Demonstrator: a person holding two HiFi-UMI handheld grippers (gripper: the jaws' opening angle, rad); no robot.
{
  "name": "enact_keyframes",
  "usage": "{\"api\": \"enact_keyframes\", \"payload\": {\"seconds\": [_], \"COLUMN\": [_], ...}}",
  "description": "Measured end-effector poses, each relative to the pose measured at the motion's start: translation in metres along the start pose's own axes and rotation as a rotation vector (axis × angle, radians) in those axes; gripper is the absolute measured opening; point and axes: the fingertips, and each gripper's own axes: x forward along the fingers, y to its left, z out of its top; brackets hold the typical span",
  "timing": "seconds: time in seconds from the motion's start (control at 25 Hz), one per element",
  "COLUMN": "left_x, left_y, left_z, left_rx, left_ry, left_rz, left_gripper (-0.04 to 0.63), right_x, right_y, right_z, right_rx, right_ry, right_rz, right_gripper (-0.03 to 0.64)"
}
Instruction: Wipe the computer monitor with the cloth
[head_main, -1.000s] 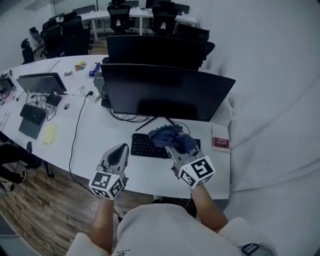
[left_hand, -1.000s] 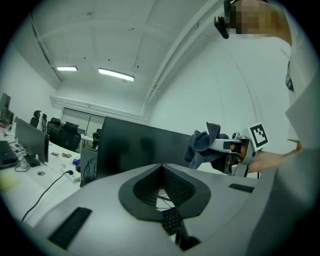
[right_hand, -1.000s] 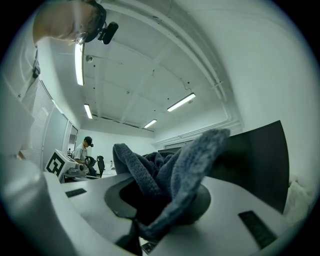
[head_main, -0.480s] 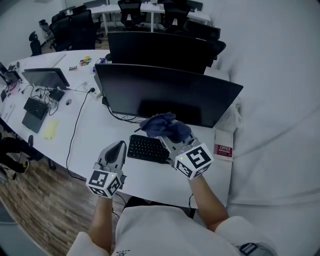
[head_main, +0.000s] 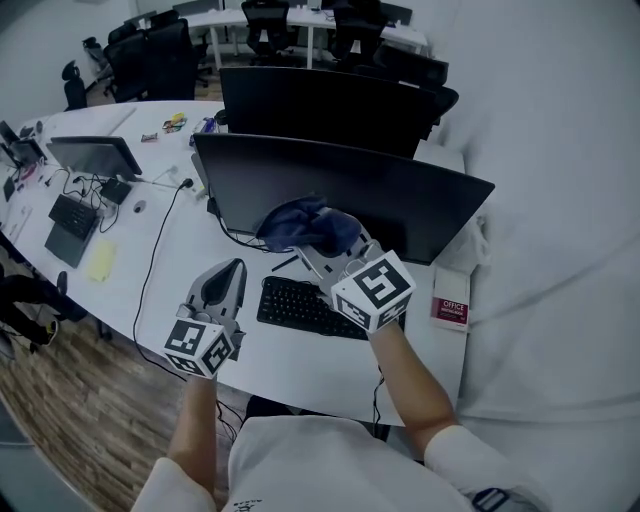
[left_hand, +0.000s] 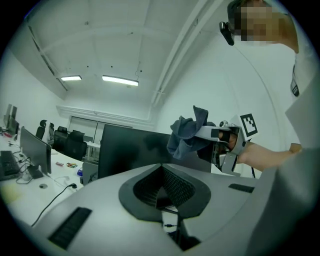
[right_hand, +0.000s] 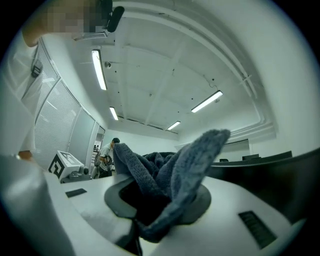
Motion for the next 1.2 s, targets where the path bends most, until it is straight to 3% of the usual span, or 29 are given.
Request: {"api": "enact_keyframes", "payload": {"seconds": [0.4,0.92,1.2], "left_x": [0.04,0.066,0.069], "left_y": [0.04,0.105,0.136], "left_z": [0.064,0.1,0.105], "left_rx": [0.059,0.047,0.016], "left_ry": [-0.058,-0.103,-0.124], "left_rz": [-0.068,-0.128,-0.133], "left_gripper": [0.007,0.006,0.006], "right_x": [0.084,0.185,0.232], "right_y": [-0.028,-0.056,-0.063], "right_z": [0.034,0.071,0.056], "right_rx": [-0.073,-0.287,-0.349], "right_ry": [0.029,0.126,0.208], "right_rz": [-0.033,-0.124,-0.169], "right_gripper": [0.106,0.106,0.106]}}
